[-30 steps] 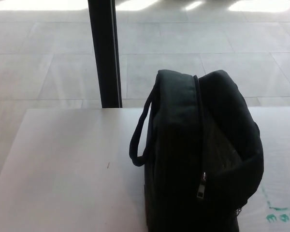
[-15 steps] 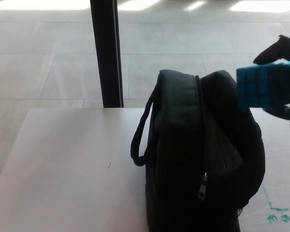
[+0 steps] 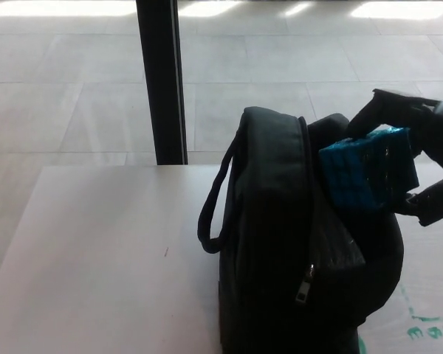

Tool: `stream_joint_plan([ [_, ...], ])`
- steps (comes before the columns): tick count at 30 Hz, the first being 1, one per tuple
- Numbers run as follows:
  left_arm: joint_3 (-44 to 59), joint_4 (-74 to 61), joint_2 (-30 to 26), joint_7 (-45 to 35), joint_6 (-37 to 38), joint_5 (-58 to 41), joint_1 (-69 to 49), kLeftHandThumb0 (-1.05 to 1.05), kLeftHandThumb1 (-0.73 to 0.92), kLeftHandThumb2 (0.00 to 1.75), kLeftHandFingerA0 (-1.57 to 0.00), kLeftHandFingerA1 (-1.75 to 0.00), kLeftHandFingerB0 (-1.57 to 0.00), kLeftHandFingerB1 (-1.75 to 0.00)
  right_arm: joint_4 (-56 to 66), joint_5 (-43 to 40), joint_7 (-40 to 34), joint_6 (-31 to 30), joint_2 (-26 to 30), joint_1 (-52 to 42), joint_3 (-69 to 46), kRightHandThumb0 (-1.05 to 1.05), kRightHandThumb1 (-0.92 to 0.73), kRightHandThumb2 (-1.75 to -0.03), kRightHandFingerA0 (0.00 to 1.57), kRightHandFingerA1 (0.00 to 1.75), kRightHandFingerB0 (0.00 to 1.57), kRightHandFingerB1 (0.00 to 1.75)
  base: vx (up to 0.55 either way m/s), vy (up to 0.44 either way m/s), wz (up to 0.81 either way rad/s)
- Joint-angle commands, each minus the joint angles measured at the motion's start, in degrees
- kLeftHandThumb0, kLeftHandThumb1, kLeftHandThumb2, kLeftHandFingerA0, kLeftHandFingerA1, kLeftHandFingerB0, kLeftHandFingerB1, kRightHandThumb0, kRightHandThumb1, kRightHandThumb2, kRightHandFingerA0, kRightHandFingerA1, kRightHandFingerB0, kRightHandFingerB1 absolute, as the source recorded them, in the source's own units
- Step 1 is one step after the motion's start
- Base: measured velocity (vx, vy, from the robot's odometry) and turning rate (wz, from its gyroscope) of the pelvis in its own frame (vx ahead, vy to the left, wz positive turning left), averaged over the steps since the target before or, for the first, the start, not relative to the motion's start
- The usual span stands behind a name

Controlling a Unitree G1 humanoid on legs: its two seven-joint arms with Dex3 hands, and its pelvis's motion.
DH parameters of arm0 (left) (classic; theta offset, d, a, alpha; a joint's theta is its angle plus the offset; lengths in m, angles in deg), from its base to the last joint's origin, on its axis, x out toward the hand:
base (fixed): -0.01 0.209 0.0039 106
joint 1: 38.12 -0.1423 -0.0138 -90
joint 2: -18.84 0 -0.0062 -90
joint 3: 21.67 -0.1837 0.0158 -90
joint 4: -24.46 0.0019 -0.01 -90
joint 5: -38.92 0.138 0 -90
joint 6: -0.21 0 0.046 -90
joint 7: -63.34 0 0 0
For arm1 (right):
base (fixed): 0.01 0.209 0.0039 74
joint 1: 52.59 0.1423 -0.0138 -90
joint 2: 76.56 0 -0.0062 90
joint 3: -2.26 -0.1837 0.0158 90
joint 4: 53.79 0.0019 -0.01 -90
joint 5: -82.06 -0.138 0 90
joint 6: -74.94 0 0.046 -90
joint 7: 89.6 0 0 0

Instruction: The robot uses its right hand to pick up the cube kept on the middle of the desk and put it inside the bag next to it

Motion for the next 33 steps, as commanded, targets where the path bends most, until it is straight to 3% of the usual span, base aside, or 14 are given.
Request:
stream_joint_plan([
  [1,0.4,0.4,-0.7,0.1,-0.9,-0.5,-0.6,-0.71,0.47,0.85,-0.26,-0.57,-0.26,-0.51,-0.4,2.7,2.2,4.3,2.1,1.7,1.9,-0.22,-0.5,-1.11,0.91,1.75,0.78,1.53,0.0,0.0,0.0],
  [3,0.2,0.7,-0.7,0.2,-0.6,-0.2,-0.5,-0.61,0.62,0.57,-0.29,-0.5,-0.32,-0.39,-1.4,4.4,2.3,5.8,2.9,3.2,3.2,-0.25,-0.53,-1.04,0.91,1.75,0.77,1.56,0.0,0.0,0.0],
  [9,0.3,0.4,-1.0,0.2,-0.8,-0.3,-0.5,-0.6,0.61,0.56,-0.29,-0.52,-0.33,-0.41,-4.3,8.5,4.4,8.2,4.8,8.1,7.5,-0.29,-0.56,-0.91,0.9,1.75,0.77,1.46,0.0,0.0,0.0],
  [10,0.3,0.9,-1.1,-0.2,-0.7,-0.4,-0.3,-0.6,0.61,0.57,-0.29,-0.52,-0.32,-0.41,-4.7,9.6,5.3,8.2,4.5,10.1,8.9,-0.33,-0.57,-0.74,0.99,1.7,0.91,0.87,0.0,0.0,0.0],
  [11,-0.1,0.9,-1.2,-0.3,-0.2,0.0,-0.4,-0.63,0.6,0.58,-0.29,-0.53,-0.32,-0.42,-4.9,10.1,5.7,8.2,4.3,11.0,9.5,-0.36,-0.58,-0.69,0.98,1.68,0.93,0.73,0.0,0.0,0.0],
  [15,-0.5,0.3,-1.1,0.3,-0.6,0.5,-0.7,-0.63,0.61,0.57,-0.28,-0.5,-0.3,-0.4,-6.2,13.5,8.7,6.6,3.7,14.8,13.1,-0.29,-0.53,-0.8,0.94,1.75,0.89,1.13,0.0,0.0,0.0],
  [17,-0.1,0.4,-1.1,0.4,-1.2,0.0,-0.5,-0.61,0.61,0.58,-0.27,-0.51,-0.3,-0.41,-6.2,14.2,10.2,5.6,3.7,15.6,14.1,-0.32,-0.57,-0.7,0.93,1.75,0.9,1.02,0.0,0.0,0.0],
  [18,0.1,0.6,-1.0,0.5,-1.4,-0.2,-0.3,-0.6,0.6,0.57,-0.29,-0.52,-0.35,-0.43,-6.3,16.1,11.1,5.5,3.7,16.6,15.5,-0.43,-0.59,-0.66,0.95,1.65,0.9,0.67,0.0,0.0,0.0],
  [24,0.0,1.2,-1.1,0.8,-1.2,0.0,0.3,-0.6,0.6,0.57,-0.3,-0.52,-0.35,-0.43,-3.6,21.1,17.1,3.5,4.9,16.7,18.7,-0.36,-0.68,-0.65,0.95,1.56,0.73,0.57,0.0,0.0,0.0],
  [25,0.0,0.3,-1.1,0.9,-1.5,0.0,-0.2,-0.61,0.59,0.59,-0.29,-0.51,-0.33,-0.42,-2.5,21.9,22.1,0.5,4.9,16.6,19.7,-0.43,-0.6,-0.61,0.87,1.42,0.43,0.46,0.0,0.0,0.0],
  [26,-0.4,0.6,-1.2,0.7,-0.8,0.4,-0.2,-0.61,0.63,0.58,-0.29,-0.5,-0.33,-0.4,-1.8,22.6,24.7,-1.0,5.2,16.2,20.1,-0.59,-0.45,-0.8,0.64,0.8,0.1,0.46,0.0,0.0,0.0],
  [27,-0.5,0.7,-1.2,0.6,-0.6,0.5,-0.2,-0.61,0.63,0.58,-0.29,-0.5,-0.33,-0.4,-1.7,22.8,25.3,-1.3,5.3,16.1,20.2,-0.59,-0.45,-0.8,0.64,0.8,0.1,0.46,0.0,0.0,0.0],
  [28,-0.6,0.7,-1.3,0.3,-0.4,0.6,-0.2,-0.61,0.64,0.57,-0.28,-0.5,-0.31,-0.4,-1.3,23.6,27.3,-1.9,6.0,15.9,20.5,-0.8,-0.47,-0.81,0.0,0.14,0.0,0.01,0.0,0.0,0.0],
  [33,-0.2,0.8,-1.5,-0.9,-0.5,-0.3,-0.3,-0.6,0.62,0.59,-0.26,-0.52,-0.3,-0.42,-1.2,24.1,34.0,-3.2,8.3,16.7,20.9,-0.77,-0.39,-0.69,0.0,0.0,0.0,0.0,0.0,0.0,0.0],
])
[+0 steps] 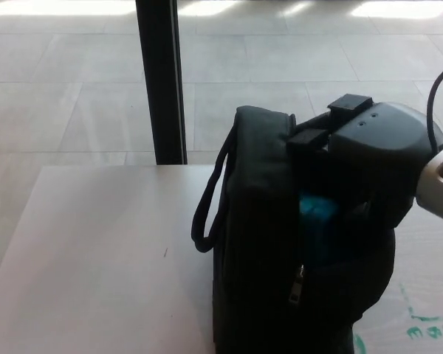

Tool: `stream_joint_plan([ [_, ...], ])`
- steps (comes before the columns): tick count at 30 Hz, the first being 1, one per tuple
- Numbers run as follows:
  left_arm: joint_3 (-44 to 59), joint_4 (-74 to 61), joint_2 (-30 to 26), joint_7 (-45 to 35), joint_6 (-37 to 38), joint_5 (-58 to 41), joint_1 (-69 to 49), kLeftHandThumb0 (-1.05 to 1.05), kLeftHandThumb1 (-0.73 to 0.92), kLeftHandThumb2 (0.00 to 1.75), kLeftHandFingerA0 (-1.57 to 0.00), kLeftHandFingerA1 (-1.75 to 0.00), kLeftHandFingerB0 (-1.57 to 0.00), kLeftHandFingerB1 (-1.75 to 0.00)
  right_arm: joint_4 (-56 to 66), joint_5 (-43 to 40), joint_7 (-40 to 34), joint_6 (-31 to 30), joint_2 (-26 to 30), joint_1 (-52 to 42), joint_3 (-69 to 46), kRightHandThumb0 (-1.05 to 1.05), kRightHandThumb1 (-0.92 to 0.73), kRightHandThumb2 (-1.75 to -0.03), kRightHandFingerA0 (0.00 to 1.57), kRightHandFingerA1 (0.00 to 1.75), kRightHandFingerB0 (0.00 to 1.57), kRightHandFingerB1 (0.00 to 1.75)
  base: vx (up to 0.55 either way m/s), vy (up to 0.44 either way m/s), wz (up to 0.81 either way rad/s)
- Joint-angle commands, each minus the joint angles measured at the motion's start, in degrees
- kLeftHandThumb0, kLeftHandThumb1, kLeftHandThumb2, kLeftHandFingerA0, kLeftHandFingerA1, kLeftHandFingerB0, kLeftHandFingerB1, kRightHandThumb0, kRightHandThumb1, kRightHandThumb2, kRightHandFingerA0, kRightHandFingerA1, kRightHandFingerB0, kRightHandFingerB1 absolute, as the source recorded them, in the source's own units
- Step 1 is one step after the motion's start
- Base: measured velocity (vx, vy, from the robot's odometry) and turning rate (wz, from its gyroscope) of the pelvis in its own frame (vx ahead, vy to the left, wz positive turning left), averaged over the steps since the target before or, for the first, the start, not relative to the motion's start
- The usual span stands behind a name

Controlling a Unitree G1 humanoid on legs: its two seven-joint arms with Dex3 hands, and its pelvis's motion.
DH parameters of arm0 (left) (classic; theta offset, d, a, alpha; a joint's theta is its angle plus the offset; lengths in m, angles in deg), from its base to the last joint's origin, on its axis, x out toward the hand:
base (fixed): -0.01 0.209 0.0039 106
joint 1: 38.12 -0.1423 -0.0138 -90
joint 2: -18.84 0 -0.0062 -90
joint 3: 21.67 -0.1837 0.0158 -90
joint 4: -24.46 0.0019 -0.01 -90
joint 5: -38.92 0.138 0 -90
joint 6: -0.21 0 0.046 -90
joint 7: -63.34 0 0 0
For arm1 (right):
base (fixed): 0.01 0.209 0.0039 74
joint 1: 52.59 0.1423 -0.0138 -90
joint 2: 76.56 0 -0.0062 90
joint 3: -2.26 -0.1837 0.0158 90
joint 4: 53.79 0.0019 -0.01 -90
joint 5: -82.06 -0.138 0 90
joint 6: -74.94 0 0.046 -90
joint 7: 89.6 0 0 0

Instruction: The robot uses its right hand to pick up the cube kept on the middle of the desk and put it inside the bag next to it

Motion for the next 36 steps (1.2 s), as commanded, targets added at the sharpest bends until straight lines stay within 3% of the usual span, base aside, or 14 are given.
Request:
stream_joint_plan([
  [1,0.3,-0.2,-1.3,-0.8,-1.1,-0.6,-0.4,-0.59,0.62,0.58,-0.25,-0.51,-0.3,-0.42,1.8,5.5,16.6,-5.4,4.3,0.9,1.6,-0.78,-0.41,-0.67,0.0,0.0,0.0,0.0,0.0,0.0,0.0],
  [6,0.5,0.2,-1.2,-0.6,-1.3,-0.7,-0.1,-0.7,0.46,0.84,-0.24,-0.58,-0.29,-0.53,2.5,4.3,19.9,-6.2,4.6,1.8,1.0,-0.88,-0.53,-0.9,0.0,0.21,0.0,0.0,0.0,0.0,0.0],
  [7,0.6,0.3,-1.2,-0.6,-1.7,-0.9,-0.1,-0.69,0.46,0.85,-0.23,-0.57,-0.28,-0.53,2.6,4.0,20.0,-6.1,4.6,1.8,0.9,-0.89,-0.48,-0.56,0.0,0.0,0.0,0.0,0.0,0.0,0.0],
  [9,0.5,0.5,-1.2,-0.6,-1.3,-0.7,0.1,-0.7,0.46,0.85,-0.24,-0.58,-0.29,-0.53,2.9,3.6,21.3,-6.3,4.7,2.0,0.6,-0.88,-0.48,-0.56,0.0,0.0,0.0,0.0,0.0,0.0,0.0],
  [10,0.4,0.6,-1.1,-0.5,-1.1,-0.5,0.1,-0.59,0.61,0.58,-0.28,-0.54,-0.31,-0.41,2.9,3.3,22.2,-6.4,4.7,2.3,0.6,-0.87,-0.49,-0.56,0.0,0.0,0.0,0.0,0.0,0.0,0.0],
  [12,0.2,0.5,-1.1,-0.2,-0.9,-0.3,0.1,-0.69,0.46,0.85,-0.27,-0.59,-0.28,-0.53,2.5,1.9,25.0,-6.9,4.5,3.8,0.5,-0.85,-0.46,-0.87,0.0,0.1,0.0,0.0,0.0,0.0,0.0],
  [13,0.2,0.4,-1.0,-0.2,-0.9,-0.3,0.0,-0.71,0.47,0.85,-0.25,-0.57,-0.26,-0.51,1.7,0.0,25.4,-7.4,4.0,4.5,-0.3,-0.77,-0.44,-0.85,0.02,0.42,0.1,0.42,0.0,0.0,0.0],
  [14,0.3,0.3,-1.0,-0.2,-0.8,-0.4,-0.1,-0.68,0.45,0.85,-0.24,-0.58,-0.25,-0.51,1.1,-1.1,25.7,-8.2,3.5,5.0,-1.0,-0.75,-0.59,-0.59,0.22,0.5,0.26,0.34,0.0,0.0,0.0],
  [18,0.3,0.2,-1.0,-0.2,-0.6,-0.3,-0.2,-0.61,0.6,0.58,-0.28,-0.53,-0.33,-0.42,0.1,-4.1,25.6,-11.0,3.0,5.9,-4.4,-0.71,-0.68,-0.6,0.52,0.66,0.48,0.42,0.0,0.0,0.0],
  [20,-0.1,0.1,-1.1,-0.2,-0.5,0.1,-0.3,-0.7,0.47,0.86,-0.22,-0.56,-0.28,-0.53,1.5,-7.7,23.3,-11.3,4.2,4.7,-9.8,-0.67,-0.69,-0.61,0.45,0.58,0.45,0.4,0.0,0.0,0.0],
  [27,-0.7,0.2,-1.5,0.0,0.6,1.0,-0.8,-0.64,0.62,0.57,-0.29,-0.5,-0.3,-0.4,4.8,-16.1,18.3,-15.8,1.9,-1.2,-26.3,-0.56,-0.63,-0.59,0.54,0.5,0.46,0.4,0.0,0.0,0.0],
  [31,-0.4,0.5,-1.3,-0.5,0.5,0.5,-1.0,-0.62,0.62,0.58,-0.27,-0.5,-0.28,-0.41,5.7,-19.2,15.0,-17.9,-1.0,-4.2,-34.5,-0.52,-0.6,-0.58,0.56,0.5,0.47,0.4,0.0,0.0,0.0],
  [32,-0.6,0.8,-1.3,-0.6,0.7,0.6,-0.9,-0.63,0.62,0.58,-0.26,-0.49,-0.28,-0.39,6.0,-20.8,14.4,-21.1,-1.9,-5.5,-39.6,-0.53,-0.48,-0.82,0.48,0.59,0.38,0.51,0.0,0.0,0.0],
  [36,0.3,0.8,-0.8,-0.2,-0.5,-0.2,-1.0,-0.7,0.46,0.85,-0.24,-0.57,-0.26,-0.52,5.8,-23.6,16.2,-24.5,-0.8,-9.9,-49.3,-0.47,-0.6,-0.57,0.47,0.51,0.33,0.35,0.0,0.0,0.0],
])
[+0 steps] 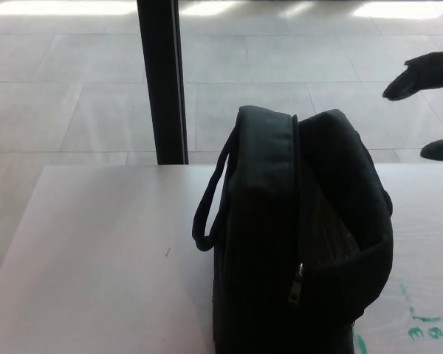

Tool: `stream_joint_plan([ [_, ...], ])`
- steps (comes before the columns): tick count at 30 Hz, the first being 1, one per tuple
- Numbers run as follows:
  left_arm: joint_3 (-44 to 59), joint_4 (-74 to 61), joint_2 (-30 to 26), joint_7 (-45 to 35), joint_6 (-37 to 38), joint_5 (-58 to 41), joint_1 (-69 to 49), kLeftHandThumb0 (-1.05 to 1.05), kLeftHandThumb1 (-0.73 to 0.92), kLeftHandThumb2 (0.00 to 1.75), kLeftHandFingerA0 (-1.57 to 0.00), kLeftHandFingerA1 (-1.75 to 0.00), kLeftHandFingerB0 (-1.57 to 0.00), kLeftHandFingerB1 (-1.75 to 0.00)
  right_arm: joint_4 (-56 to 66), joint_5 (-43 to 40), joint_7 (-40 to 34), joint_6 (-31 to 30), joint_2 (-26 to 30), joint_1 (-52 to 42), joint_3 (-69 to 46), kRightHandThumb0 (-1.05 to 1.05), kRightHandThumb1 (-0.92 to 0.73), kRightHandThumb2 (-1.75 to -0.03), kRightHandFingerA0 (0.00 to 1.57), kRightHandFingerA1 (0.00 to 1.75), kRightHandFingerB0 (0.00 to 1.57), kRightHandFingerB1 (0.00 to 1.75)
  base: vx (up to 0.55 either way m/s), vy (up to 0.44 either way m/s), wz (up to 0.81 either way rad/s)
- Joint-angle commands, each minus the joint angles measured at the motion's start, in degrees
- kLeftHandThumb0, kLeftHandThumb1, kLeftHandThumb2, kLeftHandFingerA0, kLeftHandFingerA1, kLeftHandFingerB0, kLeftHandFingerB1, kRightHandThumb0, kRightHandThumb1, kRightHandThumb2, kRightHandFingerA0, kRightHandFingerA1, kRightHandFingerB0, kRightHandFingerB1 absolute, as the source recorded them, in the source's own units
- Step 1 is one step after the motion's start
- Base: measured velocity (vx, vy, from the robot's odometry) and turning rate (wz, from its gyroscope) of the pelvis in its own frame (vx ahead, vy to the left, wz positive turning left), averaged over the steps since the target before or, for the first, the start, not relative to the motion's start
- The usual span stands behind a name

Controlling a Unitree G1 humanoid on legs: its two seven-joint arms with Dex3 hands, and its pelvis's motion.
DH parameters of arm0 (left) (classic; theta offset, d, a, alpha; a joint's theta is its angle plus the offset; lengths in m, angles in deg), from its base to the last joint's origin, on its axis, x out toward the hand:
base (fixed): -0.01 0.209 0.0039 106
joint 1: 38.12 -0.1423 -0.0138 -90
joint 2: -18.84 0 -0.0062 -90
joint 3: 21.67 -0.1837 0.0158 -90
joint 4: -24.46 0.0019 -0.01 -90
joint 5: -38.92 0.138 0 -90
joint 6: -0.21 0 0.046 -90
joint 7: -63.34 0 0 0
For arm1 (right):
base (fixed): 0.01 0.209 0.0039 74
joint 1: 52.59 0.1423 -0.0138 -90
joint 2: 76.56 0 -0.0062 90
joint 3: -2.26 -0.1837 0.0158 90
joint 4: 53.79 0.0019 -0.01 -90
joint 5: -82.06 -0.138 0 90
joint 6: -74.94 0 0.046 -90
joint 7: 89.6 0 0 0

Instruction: The robot uses its right hand to pick up the cube kept on the middle of the desk and put it inside the bag next to it

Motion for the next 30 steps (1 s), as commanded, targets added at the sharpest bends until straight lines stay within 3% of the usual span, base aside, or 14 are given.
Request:
stream_joint_plan([
  [1,0.8,0.9,-0.7,-0.1,-0.5,-0.8,-0.7,-0.68,0.45,0.85,-0.22,-0.56,-0.28,-0.53,1.4,-15.0,-0.6,-14.5,-0.9,-10.7,-24.9,-0.51,-0.62,-0.58,0.42,0.49,0.29,0.33,0.0,0.0,0.0],
  [4,0.7,1.0,-0.5,-0.1,-0.1,-0.7,-0.7,-0.61,0.6,0.57,-0.26,-0.52,-0.31,-0.42,0.5,-17.1,1.3,-14.0,-0.1,-13.7,-28.9,-0.58,-0.54,-0.81,0.27,0.51,0.15,0.41,0.0,0.0,0.0],
  [7,0.8,0.6,-0.3,0.5,-0.8,-0.7,-0.8,-0.72,0.46,0.84,-0.23,-0.56,-0.29,-0.52,-4.6,-18.1,0.5,-9.2,0.7,-22.5,-37.4,-0.7,-0.53,-0.85,0.21,0.47,0.11,0.39,0.0,0.0,0.0],
  [9,0.8,0.5,-0.2,0.4,-0.8,-0.8,-0.9,-0.61,0.59,0.57,-0.28,-0.51,-0.32,-0.41,-6.7,-19.2,-0.6,-7.4,0.1,-24.7,-40.0,-0.7,-0.53,-0.85,0.19,0.47,0.1,0.39,0.0,0.0,0.0],
  [13,0.6,-0.6,-0.3,0.7,-0.5,-0.4,-1.5,-0.7,0.46,0.85,-0.24,-0.56,-0.27,-0.52,-13.7,-21.6,-7.2,-3.4,-4.2,-31.9,-49.3,-0.75,-0.51,-0.85,0.16,0.45,0.1,0.39,0.0,0.0,0.0],
  [19,0.3,-0.6,-0.4,0.4,-0.8,-0.2,-1.4,-0.6,0.62,0.58,-0.26,-0.5,-0.29,-0.4,-20.7,-21.9,-17.5,3.6,-9.0,-38.6,-54.6,-0.76,-0.66,-0.61,0.18,0.34,0.15,0.27,0.0,0.0,0.0],
  [20,0.5,-0.8,-0.3,0.4,-1.0,-0.5,-1.5,-0.6,0.61,0.58,-0.26,-0.51,-0.29,-0.41,-23.2,-22.4,-21.1,4.5,-11.0,-39.6,-56.6,-0.81,-0.52,-0.88,0.13,0.45,0.08,0.39,0.0,0.0,0.0],
  [21,0.5,-0.5,-0.4,0.2,-0.8,-0.5,-1.5,-0.59,0.62,0.58,-0.26,-0.51,-0.3,-0.41,-24.5,-22.3,-24.4,4.8,-13.2,-40.4,-57.8,-0.38,-0.36,-0.97,0.0,0.5,0.0,0.49,0.0,0.0,0.0],
  [23,0.7,-0.1,-0.4,0.1,-0.6,-0.6,-1.4,-0.59,0.62,0.58,-0.26,-0.51,-0.3,-0.41,-25.6,-22.5,-25.7,6.0,-13.8,-40.7,-58.0,-0.38,-0.36,-0.97,0.0,0.5,0.0,0.49,0.0,0.0,0.0],
  [24,0.7,0.0,-0.4,-0.1,-0.8,-0.7,-1.4,-0.59,0.62,0.58,-0.25,-0.5,-0.29,-0.41,-26.0,-22.8,-27.5,6.1,-15.4,-40.8,-58.6,-0.77,-0.69,-0.61,0.17,0.37,0.12,0.28,0.0,0.0,0.0],
  [25,0.5,-0.1,-0.3,-0.1,-0.5,-0.5,-1.5,-0.59,0.63,0.59,-0.25,-0.5,-0.28,-0.4,-26.7,-23.1,-28.5,5.8,-16.3,-41.1,-59.3,-0.39,-0.36,-0.97,0.0,0.5,0.0,0.5,0.0,0.0,0.0],
  [26,0.3,-0.1,-0.3,0.2,-0.3,-0.2,-1.6,-0.6,0.62,0.58,-0.27,-0.5,-0.3,-0.4,-28.1,-23.5,-29.8,7.3,-17.4,-41.6,-59.7,-0.77,-0.53,-0.92,0.09,0.49,0.0,0.36,0.0,0.0,0.0],
  [27,0.2,-0.7,-0.4,0.1,-0.3,-0.1,-1.9,-0.6,0.62,0.58,-0.27,-0.5,-0.29,-0.4,-29.6,-22.7,-32.3,8.6,-18.3,-42.1,-59.5,-0.39,-0.37,-0.98,0.01,0.51,0.0,0.5,0.0,0.0,0.0],
  [30,1.2,-0.2,-0.2,-0.3,-1.0,-1.2,-1.9,-0.61,0.6,0.57,-0.26,-0.52,-0.33,-0.42,-31.0,-22.0,-35.6,6.2,-20.3,-42.8,-60.0,-0.84,-0.57,-0.92,0.05,0.47,0.0,0.34,0.0,0.0,0.0],
])
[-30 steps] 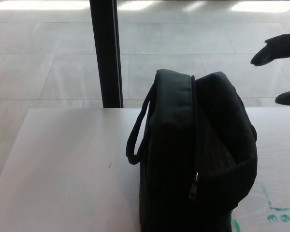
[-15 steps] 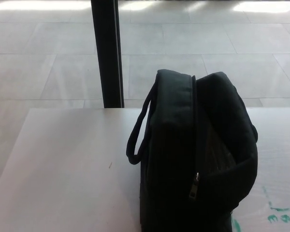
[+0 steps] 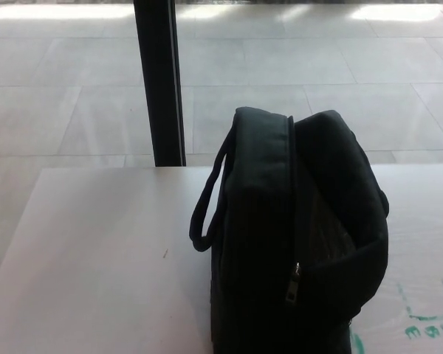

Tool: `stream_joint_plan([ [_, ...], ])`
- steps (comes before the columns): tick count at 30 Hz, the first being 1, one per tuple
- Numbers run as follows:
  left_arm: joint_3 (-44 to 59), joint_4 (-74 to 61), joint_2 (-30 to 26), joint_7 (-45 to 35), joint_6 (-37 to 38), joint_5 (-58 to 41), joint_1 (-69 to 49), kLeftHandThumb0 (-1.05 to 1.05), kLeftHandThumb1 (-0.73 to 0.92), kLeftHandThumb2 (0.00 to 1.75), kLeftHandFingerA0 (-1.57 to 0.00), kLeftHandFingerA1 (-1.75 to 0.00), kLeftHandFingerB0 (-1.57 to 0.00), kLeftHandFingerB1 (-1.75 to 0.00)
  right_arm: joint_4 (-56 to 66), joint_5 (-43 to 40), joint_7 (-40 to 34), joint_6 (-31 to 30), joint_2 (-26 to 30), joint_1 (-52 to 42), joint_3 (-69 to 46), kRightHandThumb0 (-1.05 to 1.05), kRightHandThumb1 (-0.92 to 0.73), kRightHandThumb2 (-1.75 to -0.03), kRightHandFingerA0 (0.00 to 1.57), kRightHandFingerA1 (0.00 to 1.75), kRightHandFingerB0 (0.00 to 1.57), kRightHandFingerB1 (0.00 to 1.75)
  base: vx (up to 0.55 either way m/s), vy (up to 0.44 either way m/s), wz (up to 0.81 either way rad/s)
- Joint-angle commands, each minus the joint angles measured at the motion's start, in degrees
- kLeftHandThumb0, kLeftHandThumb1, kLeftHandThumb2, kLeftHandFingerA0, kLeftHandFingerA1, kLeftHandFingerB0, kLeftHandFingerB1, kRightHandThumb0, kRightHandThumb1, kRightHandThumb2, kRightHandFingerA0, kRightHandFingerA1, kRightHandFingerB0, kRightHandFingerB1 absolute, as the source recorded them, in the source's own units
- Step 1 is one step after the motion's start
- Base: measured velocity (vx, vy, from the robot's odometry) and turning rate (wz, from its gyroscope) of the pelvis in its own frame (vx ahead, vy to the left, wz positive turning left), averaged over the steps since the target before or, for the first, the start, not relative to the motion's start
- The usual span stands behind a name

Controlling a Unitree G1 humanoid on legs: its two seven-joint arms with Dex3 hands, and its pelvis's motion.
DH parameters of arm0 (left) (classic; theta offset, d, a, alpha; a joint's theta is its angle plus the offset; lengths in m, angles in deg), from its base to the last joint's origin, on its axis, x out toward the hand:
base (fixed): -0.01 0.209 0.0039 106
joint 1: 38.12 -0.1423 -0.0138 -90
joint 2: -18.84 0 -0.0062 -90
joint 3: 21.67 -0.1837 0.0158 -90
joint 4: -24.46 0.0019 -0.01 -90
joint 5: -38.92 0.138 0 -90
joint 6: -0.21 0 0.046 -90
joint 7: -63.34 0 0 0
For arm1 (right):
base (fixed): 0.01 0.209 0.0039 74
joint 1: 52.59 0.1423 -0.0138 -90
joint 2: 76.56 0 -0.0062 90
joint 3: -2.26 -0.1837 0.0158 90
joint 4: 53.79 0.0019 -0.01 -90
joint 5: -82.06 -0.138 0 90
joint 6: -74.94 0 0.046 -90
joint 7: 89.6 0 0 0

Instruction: The robot uses its right hand to pick up the cube kept on the middle of the desk and put it inside the bag next to it

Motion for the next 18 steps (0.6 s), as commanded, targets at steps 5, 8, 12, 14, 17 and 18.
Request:
stream_joint_plan([
  [5,0.8,-1.0,-0.4,0.0,-0.6,-0.9,-2.0,-0.61,0.61,0.58,-0.27,-0.52,-0.31,-0.41,-19.9,-11.9,-25.7,4.9,-10.6,-5.9,-13.0,-0.71,-0.54,-0.91,0.02,0.26,0.05,0.22,0.0,0.0,0.0],
  [8,1.0,-0.9,-0.3,0.6,-1.3,-0.9,-1.9,-0.68,0.46,0.85,-0.25,-0.57,-0.26,-0.52,-21.8,-12.3,-23.6,3.5,-11.2,-6.7,-12.0,-0.75,-0.54,-0.88,0.0,0.15,0.06,0.14,0.0,0.0,0.0],
  [12,1.0,-0.9,-0.6,0.1,-0.9,-0.9,-2.3,-0.59,0.62,0.59,-0.27,-0.51,-0.29,-0.41,-20.7,-12.4,-21.3,0.0,-12.6,-7.6,-10.1,-0.75,-0.54,-0.84,0.0,0.11,0.0,0.04,0.0,0.0,0.0],
  [14,0.9,-1.2,-0.7,0.1,-0.5,-0.6,-2.8,-0.6,0.61,0.58,-0.28,-0.51,-0.3,-0.4,-22.2,-10.8,-22.9,-1.9,-12.6,-7.2,-8.2,-0.71,-0.55,-0.87,0.0,0.18,0.0,0.11,0.0,0.0,0.0],
  [17,1.1,-0.8,-0.6,0.5,-0.5,-0.6,-2.6,-0.67,0.47,0.85,-0.29,-0.59,-0.24,-0.51,-25.5,-13.4,-21.7,-0.6,-12.2,-6.8,-8.0,-0.68,-0.51,-0.83,0.0,0.14,0.0,0.1,0.0,0.0,0.0],
  [18,1.1,-0.4,-0.6,0.5,-0.3,-0.6,-2.4,-0.57,0.62,0.58,-0.3,-0.54,-0.36,-0.45,-26.9,-14.4,-19.9,-0.2,-11.5,-7.0,-7.5,-0.76,-0.54,-0.84,0.0,0.08,0.0,0.05,0.0,0.0,0.0],
])
